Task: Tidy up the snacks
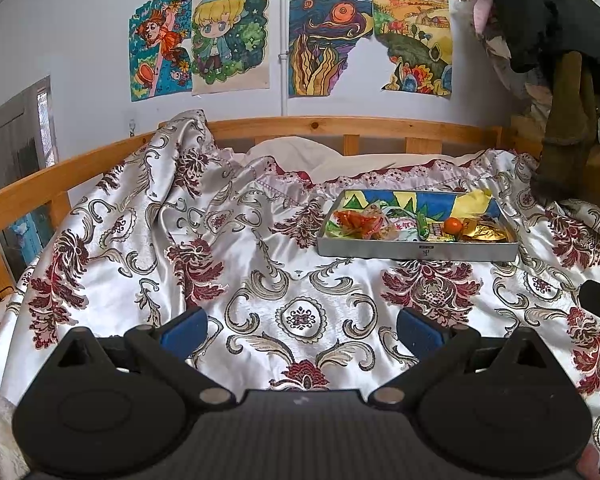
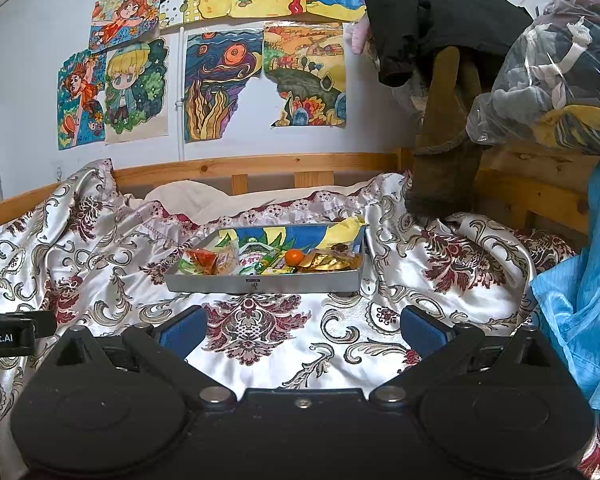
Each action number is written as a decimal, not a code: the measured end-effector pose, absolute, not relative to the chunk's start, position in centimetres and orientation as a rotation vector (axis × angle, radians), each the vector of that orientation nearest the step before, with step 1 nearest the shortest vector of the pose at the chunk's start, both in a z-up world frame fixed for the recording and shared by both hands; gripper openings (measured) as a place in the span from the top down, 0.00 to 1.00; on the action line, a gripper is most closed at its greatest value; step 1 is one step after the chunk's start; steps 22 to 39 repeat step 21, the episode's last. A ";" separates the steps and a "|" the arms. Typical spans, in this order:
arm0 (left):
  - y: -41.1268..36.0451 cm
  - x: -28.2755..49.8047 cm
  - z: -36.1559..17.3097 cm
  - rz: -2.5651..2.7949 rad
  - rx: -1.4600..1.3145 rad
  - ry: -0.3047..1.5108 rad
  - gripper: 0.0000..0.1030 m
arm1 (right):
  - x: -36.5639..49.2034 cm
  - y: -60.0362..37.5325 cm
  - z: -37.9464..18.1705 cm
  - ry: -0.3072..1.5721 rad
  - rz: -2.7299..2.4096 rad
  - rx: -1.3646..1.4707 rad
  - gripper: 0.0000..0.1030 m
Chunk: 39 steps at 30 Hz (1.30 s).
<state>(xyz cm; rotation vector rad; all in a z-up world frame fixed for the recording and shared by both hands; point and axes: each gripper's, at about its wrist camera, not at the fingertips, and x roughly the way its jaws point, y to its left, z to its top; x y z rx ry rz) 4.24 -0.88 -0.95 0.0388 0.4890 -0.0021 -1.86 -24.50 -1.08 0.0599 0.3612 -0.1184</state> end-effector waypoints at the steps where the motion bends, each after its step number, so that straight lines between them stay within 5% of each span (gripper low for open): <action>1: -0.9 4.2 -1.0 -0.003 0.038 0.489 0.00 | -1.9 -24.5 -1.1 0.361 -0.118 0.060 0.01; 39: -0.5 4.4 -1.3 -0.008 0.039 0.507 0.00 | -1.9 -24.3 -1.1 0.366 -0.118 0.059 0.01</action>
